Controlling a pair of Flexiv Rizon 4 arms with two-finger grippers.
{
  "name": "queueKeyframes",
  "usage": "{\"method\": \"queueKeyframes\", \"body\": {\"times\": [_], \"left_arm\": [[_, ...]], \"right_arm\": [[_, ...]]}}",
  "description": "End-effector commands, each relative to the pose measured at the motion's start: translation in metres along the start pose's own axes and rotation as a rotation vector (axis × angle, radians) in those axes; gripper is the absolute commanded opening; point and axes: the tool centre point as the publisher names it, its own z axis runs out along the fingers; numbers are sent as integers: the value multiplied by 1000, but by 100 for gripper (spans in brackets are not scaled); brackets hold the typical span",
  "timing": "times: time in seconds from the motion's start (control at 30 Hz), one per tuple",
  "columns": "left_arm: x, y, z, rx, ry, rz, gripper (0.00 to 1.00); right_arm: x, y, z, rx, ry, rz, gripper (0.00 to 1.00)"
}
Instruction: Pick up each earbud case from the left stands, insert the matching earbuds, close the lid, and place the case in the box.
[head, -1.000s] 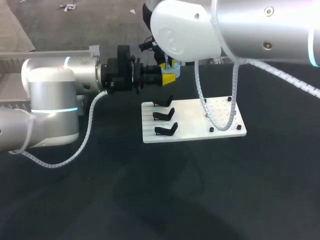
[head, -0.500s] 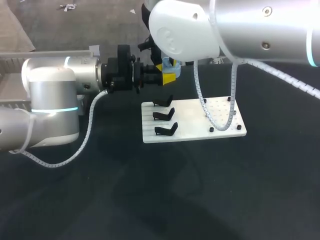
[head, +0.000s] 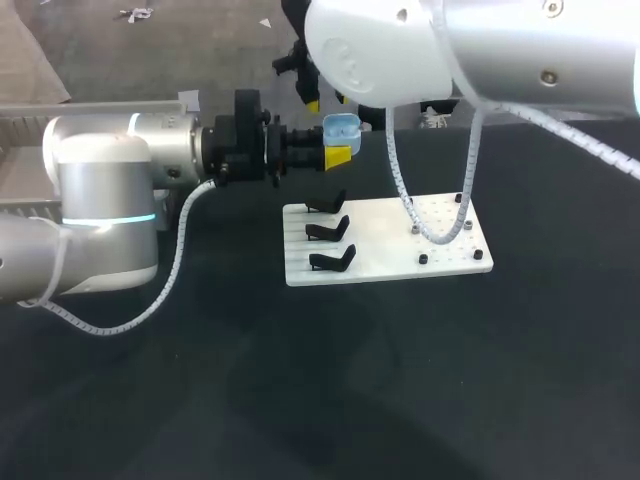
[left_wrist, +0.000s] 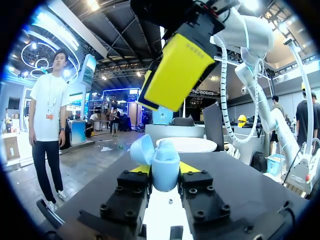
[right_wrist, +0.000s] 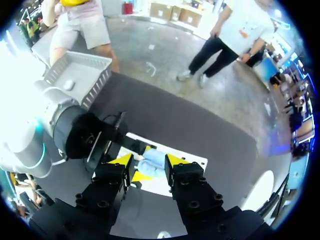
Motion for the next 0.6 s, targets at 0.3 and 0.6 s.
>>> {"method": "queueKeyframes", "body": {"times": [0.3, 0.6], "left_arm": [[1, -1, 0, -4, -5, 4, 0], [1, -1, 0, -4, -5, 4, 0]], "right_arm": [[-20, -42, 40, 28, -57, 117, 41], [3, -43, 48, 10, 5, 141, 40]]}}
